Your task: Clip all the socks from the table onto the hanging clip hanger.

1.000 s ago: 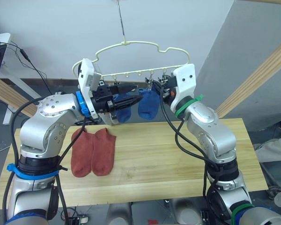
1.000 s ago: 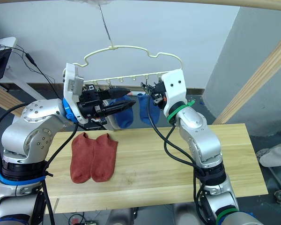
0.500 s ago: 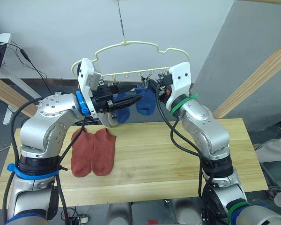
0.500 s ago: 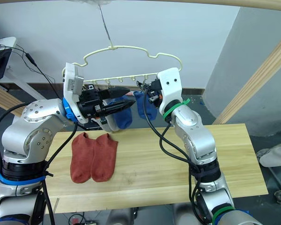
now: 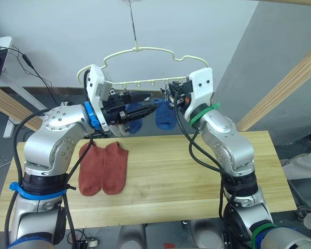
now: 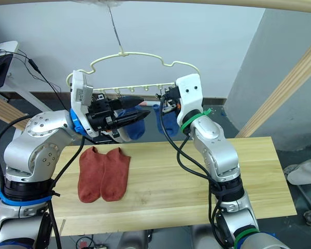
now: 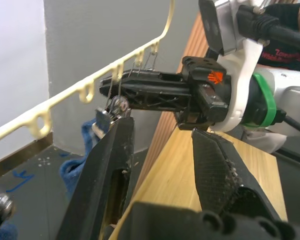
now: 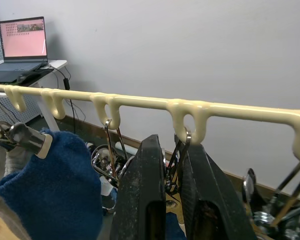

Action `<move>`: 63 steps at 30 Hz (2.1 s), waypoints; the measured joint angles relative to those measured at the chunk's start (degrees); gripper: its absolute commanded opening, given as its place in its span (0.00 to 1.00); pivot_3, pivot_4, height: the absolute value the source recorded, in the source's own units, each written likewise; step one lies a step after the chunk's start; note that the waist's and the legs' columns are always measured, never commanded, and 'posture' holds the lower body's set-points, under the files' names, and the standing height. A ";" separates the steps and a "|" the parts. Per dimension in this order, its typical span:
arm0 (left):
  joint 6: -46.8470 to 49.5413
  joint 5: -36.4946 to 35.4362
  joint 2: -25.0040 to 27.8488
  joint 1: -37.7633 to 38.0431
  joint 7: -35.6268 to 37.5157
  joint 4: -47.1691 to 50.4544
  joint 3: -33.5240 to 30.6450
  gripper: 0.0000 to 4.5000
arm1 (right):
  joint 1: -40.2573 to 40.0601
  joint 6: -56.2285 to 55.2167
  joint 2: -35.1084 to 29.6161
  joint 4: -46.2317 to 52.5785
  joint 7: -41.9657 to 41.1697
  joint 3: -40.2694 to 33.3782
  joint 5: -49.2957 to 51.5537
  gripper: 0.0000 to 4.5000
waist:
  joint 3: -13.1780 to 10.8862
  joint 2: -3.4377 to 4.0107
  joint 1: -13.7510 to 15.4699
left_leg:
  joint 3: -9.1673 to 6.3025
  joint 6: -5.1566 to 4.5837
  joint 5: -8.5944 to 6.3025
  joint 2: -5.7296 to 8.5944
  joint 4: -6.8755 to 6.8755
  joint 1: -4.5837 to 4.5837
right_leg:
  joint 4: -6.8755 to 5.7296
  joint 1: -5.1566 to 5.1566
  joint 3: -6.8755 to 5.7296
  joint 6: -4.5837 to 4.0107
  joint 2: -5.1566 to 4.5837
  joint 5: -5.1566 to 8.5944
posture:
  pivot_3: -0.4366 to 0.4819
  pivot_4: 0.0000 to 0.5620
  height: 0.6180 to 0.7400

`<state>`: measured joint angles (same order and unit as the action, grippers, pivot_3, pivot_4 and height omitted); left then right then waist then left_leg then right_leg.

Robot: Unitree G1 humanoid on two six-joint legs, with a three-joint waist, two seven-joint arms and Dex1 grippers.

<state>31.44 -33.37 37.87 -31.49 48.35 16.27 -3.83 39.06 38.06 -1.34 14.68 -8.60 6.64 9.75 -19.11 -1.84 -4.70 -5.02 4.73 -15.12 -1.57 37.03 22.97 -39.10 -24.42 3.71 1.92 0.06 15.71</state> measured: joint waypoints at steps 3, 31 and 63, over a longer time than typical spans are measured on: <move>-3.14 3.82 -0.08 4.34 -2.06 0.98 0.03 0.46 | 0.10 0.00 0.05 -0.21 -0.05 -0.35 0.03 0.01 | 0.00 0.00 -0.07 | 0.01 0.00 0.00 -0.02 -0.02 -0.01 | 0.00 -0.01 0.02 0.00 -0.08 0.00 | 0.44 0.57 0.96; -26.65 27.42 -5.57 19.00 -12.11 -36.37 2.15 0.76 | 0.70 2.73 -0.83 -0.23 -1.10 -0.89 0.48 0.01 | -0.01 0.02 0.45 | 0.03 -0.02 -0.01 -0.01 -0.04 -0.01 | -0.01 -0.05 -0.02 0.00 -0.20 0.00 | 0.41 0.61 0.96; -2.62 9.21 -20.52 1.29 -5.17 -18.09 6.74 0.00 | 0.42 4.16 0.03 1.78 -1.10 -0.97 0.60 0.01 | 0.00 0.01 -0.30 | 0.07 -0.02 0.00 0.02 0.01 0.01 | -0.06 -0.07 0.02 0.00 -0.09 -0.01 | 0.38 0.58 0.96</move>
<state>28.82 -24.16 17.35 -30.20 43.18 -1.82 2.91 39.48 42.22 -1.31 16.46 -9.69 5.67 10.35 -19.11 -1.83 -5.01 -4.95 4.70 -15.12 -1.56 37.04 22.99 -39.15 -24.48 3.72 1.92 -0.03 15.70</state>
